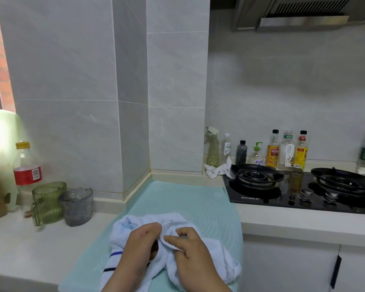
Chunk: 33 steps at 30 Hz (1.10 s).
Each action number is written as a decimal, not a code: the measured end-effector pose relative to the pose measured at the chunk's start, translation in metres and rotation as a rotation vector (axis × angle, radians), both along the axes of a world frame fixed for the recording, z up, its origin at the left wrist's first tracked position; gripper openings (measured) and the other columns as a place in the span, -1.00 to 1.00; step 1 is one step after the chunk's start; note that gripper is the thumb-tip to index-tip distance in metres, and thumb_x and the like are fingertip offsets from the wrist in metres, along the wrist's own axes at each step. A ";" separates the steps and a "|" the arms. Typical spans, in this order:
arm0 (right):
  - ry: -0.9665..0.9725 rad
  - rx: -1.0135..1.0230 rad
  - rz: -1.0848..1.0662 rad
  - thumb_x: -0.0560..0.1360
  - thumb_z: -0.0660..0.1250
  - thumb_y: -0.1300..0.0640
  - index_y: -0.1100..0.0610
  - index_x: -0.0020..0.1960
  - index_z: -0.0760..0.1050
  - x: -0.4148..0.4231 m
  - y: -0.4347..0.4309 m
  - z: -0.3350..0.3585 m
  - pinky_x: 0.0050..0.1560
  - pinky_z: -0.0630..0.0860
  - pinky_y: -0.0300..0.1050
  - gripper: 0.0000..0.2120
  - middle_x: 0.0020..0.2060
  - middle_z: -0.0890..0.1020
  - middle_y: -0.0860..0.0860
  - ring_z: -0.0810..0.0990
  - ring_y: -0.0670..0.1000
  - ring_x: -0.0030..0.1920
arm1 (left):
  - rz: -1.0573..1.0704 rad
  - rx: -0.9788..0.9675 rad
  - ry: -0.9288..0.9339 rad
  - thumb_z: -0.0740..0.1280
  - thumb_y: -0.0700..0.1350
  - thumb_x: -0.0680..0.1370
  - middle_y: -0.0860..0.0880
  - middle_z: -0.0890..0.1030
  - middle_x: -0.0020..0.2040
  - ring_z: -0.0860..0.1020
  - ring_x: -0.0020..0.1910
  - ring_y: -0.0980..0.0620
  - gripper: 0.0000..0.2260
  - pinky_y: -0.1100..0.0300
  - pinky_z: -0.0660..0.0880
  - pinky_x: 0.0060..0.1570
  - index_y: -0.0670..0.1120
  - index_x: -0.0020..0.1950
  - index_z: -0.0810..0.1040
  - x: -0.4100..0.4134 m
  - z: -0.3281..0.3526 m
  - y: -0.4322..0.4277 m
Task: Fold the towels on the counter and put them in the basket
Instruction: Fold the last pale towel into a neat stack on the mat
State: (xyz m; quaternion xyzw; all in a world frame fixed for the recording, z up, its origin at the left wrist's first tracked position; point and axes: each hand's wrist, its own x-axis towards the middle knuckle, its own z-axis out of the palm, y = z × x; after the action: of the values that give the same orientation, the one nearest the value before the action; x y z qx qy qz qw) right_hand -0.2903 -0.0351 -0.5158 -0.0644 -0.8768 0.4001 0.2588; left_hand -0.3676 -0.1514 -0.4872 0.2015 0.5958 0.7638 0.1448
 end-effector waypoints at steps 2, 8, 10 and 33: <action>0.002 0.007 -0.011 0.50 0.15 0.20 -0.74 -0.24 0.25 0.000 -0.001 -0.001 0.20 0.29 -0.51 -0.28 0.11 0.36 -0.32 0.41 -0.25 0.19 | -0.009 -0.086 0.089 0.36 0.09 0.24 -0.17 0.43 -0.31 0.33 -0.26 -0.07 -0.62 0.05 0.25 -0.19 -0.25 -0.28 0.50 -0.006 -0.011 0.000; 0.037 -0.159 -0.002 0.37 0.27 0.12 -0.46 -0.20 0.51 0.013 -0.006 0.011 0.12 0.35 -0.47 -0.60 0.04 0.56 -0.32 0.46 -0.36 0.14 | 0.113 -0.234 0.169 0.24 -0.28 0.55 -0.09 0.57 -0.35 0.47 -0.29 0.00 -0.81 0.09 0.40 -0.18 -0.18 -0.25 0.55 -0.010 -0.014 0.002; 0.095 -0.385 0.045 0.42 0.32 0.26 -0.20 -0.15 0.63 0.022 -0.002 0.023 0.03 0.42 -0.39 -0.67 -0.06 0.67 -0.24 0.58 -0.28 0.00 | 0.155 -0.269 0.209 0.23 -0.33 0.53 -0.08 0.53 -0.35 0.46 -0.27 0.00 -0.84 0.09 0.39 -0.19 -0.27 -0.24 0.50 -0.014 -0.016 0.004; -0.429 0.233 0.290 0.29 0.09 0.19 -0.36 -0.22 0.53 0.042 0.023 0.060 0.15 0.45 -0.33 -0.55 -0.04 0.62 -0.21 0.55 -0.24 0.09 | 0.071 -0.390 0.064 0.47 -0.39 -0.05 -0.29 0.66 -0.22 0.41 -0.69 0.15 -0.83 0.45 0.28 -0.62 -0.25 -0.61 0.50 0.015 -0.043 -0.111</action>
State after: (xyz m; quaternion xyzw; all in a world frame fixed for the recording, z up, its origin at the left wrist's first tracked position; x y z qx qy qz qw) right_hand -0.2485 -0.0124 -0.4556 0.0088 -0.9517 0.3067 0.0130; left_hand -0.3525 -0.2624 -0.5301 0.1726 0.7435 0.6317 0.1352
